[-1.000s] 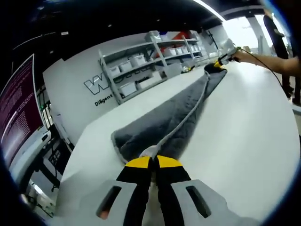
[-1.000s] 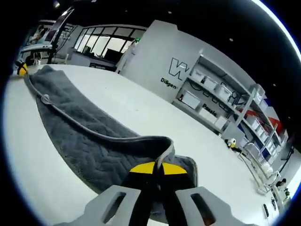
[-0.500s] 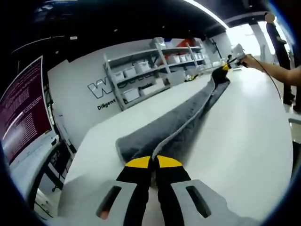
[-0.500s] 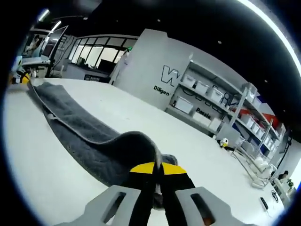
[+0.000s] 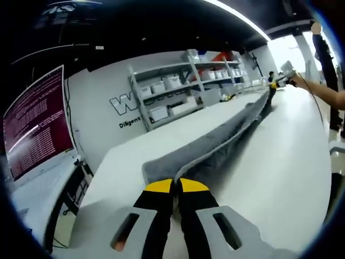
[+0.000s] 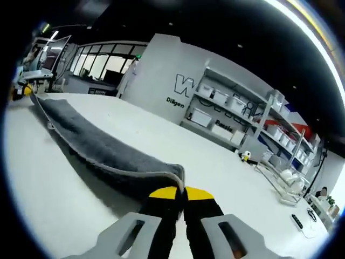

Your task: Open the folded towel by lifting each exposed corner and separating the folded layers until the towel lies flat within the target outline without major curled edges

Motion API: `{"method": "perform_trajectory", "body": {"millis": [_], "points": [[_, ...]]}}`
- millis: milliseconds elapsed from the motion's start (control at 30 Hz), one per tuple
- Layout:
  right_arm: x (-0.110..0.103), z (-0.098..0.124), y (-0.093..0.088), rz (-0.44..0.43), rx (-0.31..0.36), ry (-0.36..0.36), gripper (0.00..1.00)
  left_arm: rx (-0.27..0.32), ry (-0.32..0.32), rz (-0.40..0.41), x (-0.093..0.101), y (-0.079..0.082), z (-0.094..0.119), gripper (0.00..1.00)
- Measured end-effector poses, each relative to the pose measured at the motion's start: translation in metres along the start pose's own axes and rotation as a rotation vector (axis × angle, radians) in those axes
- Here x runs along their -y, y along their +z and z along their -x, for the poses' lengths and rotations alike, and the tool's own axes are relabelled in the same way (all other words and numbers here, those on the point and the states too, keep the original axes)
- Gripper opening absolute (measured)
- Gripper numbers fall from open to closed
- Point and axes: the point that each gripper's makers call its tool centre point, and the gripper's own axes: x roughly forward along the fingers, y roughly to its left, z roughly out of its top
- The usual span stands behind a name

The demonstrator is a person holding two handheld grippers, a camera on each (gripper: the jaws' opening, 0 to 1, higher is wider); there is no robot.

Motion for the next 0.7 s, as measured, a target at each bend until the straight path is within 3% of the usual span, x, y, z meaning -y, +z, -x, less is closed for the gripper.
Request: {"method": "perform_trajectory", "body": {"millis": [267,700], "points": [[-0.004,0.021,-0.012,-0.002,0.001,0.029,0.00,0.011,0.001,0.016,-0.003,0.003,0.015,0.03],[-0.020,0.046,-0.056,0.070,-0.108,0.102,0.00,-0.018,-0.028,0.022,0.010,-0.012,0.027,0.03]]}}
